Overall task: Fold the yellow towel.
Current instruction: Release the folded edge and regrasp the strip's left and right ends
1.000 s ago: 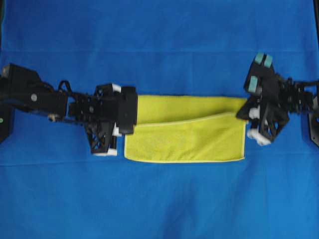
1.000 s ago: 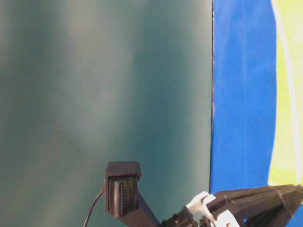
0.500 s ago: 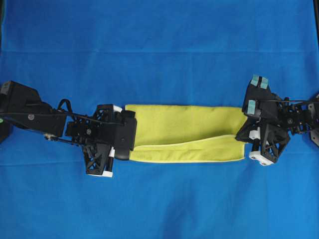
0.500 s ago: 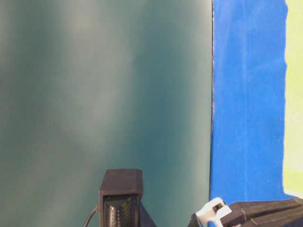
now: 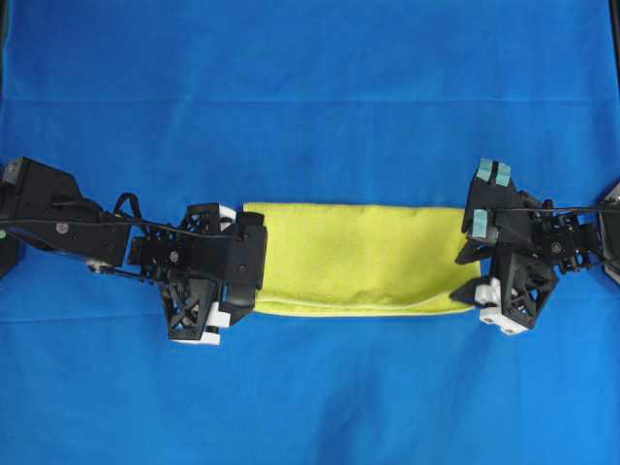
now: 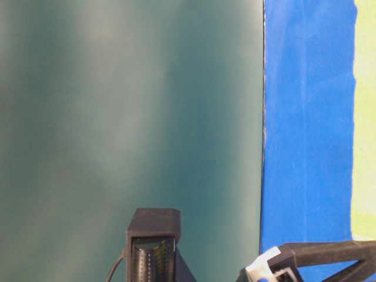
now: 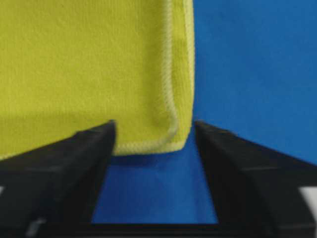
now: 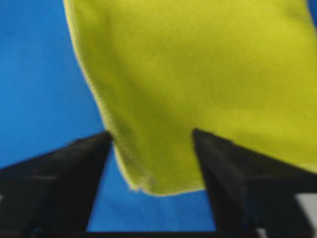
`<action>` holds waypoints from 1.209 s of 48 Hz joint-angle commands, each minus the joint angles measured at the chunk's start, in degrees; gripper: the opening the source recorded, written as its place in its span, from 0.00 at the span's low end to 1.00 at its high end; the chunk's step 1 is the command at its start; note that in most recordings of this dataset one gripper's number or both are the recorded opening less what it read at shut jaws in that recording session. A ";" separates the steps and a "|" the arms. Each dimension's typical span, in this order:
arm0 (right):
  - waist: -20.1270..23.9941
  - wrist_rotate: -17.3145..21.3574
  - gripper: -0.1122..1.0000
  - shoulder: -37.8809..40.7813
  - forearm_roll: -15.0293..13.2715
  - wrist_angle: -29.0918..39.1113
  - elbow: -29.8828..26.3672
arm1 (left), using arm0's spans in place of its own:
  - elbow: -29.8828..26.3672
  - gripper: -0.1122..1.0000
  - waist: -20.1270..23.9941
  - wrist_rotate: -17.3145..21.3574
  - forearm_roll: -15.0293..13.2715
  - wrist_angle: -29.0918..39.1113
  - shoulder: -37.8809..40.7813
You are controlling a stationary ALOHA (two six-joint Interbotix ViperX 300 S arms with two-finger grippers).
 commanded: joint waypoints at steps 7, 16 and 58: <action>0.44 -0.44 0.66 -3.16 -0.97 1.49 -2.20 | -1.05 0.76 -0.26 0.62 -0.09 2.29 -6.06; -3.69 -0.26 0.66 -6.15 -4.75 3.78 -1.32 | -0.62 0.74 3.08 1.93 0.00 1.58 -8.09; -18.37 -0.26 0.66 6.77 -10.81 1.85 1.14 | 0.79 0.69 15.82 2.20 0.00 -3.43 2.90</action>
